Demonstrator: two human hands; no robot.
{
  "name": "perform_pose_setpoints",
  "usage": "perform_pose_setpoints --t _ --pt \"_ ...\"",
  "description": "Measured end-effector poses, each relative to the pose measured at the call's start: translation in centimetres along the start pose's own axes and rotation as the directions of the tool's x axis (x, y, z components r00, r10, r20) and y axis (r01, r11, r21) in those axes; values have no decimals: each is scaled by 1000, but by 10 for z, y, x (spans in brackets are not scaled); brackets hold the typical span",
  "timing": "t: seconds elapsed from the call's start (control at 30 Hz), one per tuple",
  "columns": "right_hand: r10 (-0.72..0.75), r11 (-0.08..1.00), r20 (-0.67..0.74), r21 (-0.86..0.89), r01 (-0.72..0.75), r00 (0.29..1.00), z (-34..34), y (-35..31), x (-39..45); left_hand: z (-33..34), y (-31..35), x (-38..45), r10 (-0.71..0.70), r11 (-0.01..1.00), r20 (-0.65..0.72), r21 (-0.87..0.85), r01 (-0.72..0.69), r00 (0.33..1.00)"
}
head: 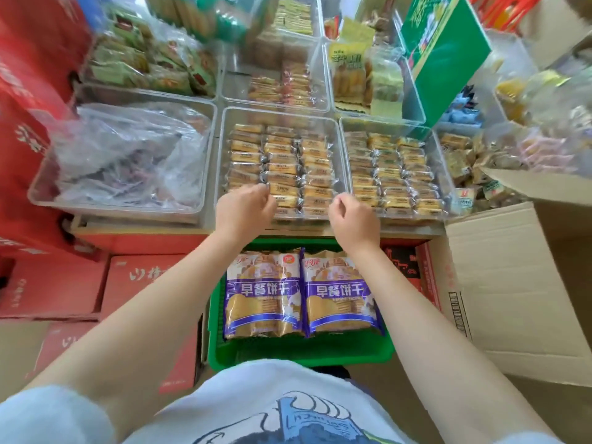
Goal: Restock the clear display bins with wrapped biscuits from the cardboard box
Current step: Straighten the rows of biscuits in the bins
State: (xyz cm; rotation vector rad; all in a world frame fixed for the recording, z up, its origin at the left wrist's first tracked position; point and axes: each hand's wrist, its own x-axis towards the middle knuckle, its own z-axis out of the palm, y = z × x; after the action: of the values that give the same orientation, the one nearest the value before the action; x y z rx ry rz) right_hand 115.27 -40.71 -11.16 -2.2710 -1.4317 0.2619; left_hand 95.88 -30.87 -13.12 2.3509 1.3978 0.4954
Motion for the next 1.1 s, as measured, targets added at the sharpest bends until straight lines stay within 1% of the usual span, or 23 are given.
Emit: perform_pose_setpoints --t 0.07,0.13,0.2,0.23,0.3,0.33,0.37,0.4,0.47,0.6,0.73,0.87,0.97,1.03,1.1 --pt "-24 999 10 22 24 1000 -10 -4 27 -4 -7 19 1 1000 -29 -9 -1 1000" --pt "-40 999 52 -9 41 998 -11 -4 49 0 -13 33 7 1000 40 10 -7 999" --pt "-51 997 153 -57 61 987 1 -6 69 8 -22 41 0 996 185 86 -16 983" --pt "-61 994 226 -75 80 972 11 -7 78 13 -29 44 -17 990 279 141 -23 960" --pt "-90 984 380 -111 142 921 37 -11 91 24 -43 46 -65 973 437 226 -39 897" --pt "-89 977 441 -134 163 893 49 -13 96 29 -49 45 -82 969 468 245 -40 880" --pt "-75 971 482 -164 174 873 60 -15 99 33 -55 44 -90 967 468 251 -34 879" --pt "-57 963 499 -201 180 865 68 -16 100 36 -56 42 -79 968 445 249 -38 892" --pt "-41 953 497 -241 183 867 83 -19 108 40 -60 44 -51 970 387 238 -46 921" --pt "-51 960 494 -217 180 868 90 -16 118 46 -67 48 1 980 286 190 -57 958" --pt "-45 976 446 -170 134 894 95 -9 119 52 -72 46 30 988 197 142 -59 980" --pt "-47 982 412 -147 118 910 96 -8 117 52 -73 46 53 985 219 152 -88 974" --pt "-73 985 416 -115 132 906 91 -5 115 49 -73 46 49 984 239 152 -88 970" --pt "-74 982 420 -127 139 905 86 1 110 49 -70 46 15 990 251 134 -50 968" --pt "-68 975 387 -171 145 920 82 5 102 51 -62 52 -69 993 253 112 42 965"
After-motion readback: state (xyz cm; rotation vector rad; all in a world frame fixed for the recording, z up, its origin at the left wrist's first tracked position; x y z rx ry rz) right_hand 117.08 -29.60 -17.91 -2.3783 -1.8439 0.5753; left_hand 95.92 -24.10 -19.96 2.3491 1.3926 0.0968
